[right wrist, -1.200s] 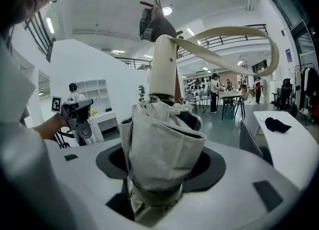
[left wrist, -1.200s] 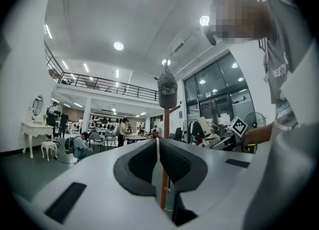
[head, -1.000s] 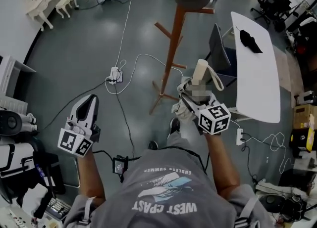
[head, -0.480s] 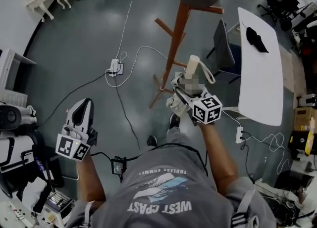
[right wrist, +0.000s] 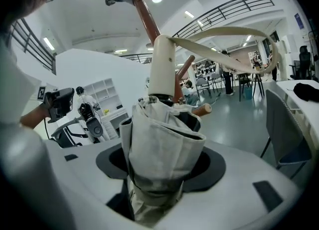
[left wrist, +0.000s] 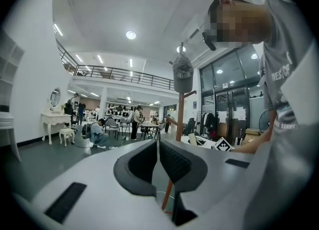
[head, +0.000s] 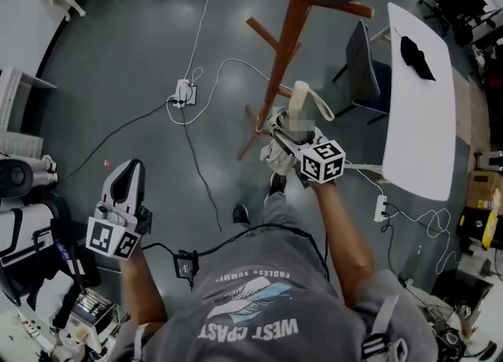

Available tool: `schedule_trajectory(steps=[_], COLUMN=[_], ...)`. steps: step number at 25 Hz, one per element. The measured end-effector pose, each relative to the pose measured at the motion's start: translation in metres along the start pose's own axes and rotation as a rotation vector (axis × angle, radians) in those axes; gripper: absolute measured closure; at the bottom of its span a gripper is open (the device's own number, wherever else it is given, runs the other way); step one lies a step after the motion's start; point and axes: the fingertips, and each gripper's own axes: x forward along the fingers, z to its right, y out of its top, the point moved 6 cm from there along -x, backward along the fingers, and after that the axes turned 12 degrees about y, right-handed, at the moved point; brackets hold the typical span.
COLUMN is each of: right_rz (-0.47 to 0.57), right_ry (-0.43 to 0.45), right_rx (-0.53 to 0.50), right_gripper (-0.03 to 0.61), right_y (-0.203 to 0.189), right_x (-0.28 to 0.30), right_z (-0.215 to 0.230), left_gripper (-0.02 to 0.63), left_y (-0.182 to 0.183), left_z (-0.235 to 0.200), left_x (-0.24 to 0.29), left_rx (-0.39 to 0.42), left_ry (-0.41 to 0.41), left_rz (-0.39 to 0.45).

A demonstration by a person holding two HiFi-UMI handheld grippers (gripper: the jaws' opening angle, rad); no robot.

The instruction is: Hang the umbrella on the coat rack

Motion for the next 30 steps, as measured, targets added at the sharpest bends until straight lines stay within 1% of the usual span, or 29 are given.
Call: schedule_trajectory(steps=[13, 20, 25, 30], right_rz=[-0.003, -0.033, -0.033, -0.071], right_ry=[0.076, 0.112, 0.117, 0.128], right_rx=[0.094, 0.098, 0.114, 0.069], right_gripper=[0.298, 0.298, 0.298, 0.298], right_y=[-0.028, -0.039, -0.045, -0.050], right_x=[0.032, 0.047, 0.055, 0.057], right_z=[0.033, 0.036, 0.034, 0.021], left_gripper=[0.583, 0.583, 0.583, 0.583], left_y=[-0.014, -0.018, -0.022, -0.026], left_z=[0.002, 0.004, 0.006, 0.010], left_x=[-0.004, -0.003, -0.005, -0.002], left_rx=[-0.008, -0.009, -0.012, -0.015], left_ry=[0.035, 0.039, 0.035, 0.030], left_rz=[-0.067, -0.089, -0.100, -0.104])
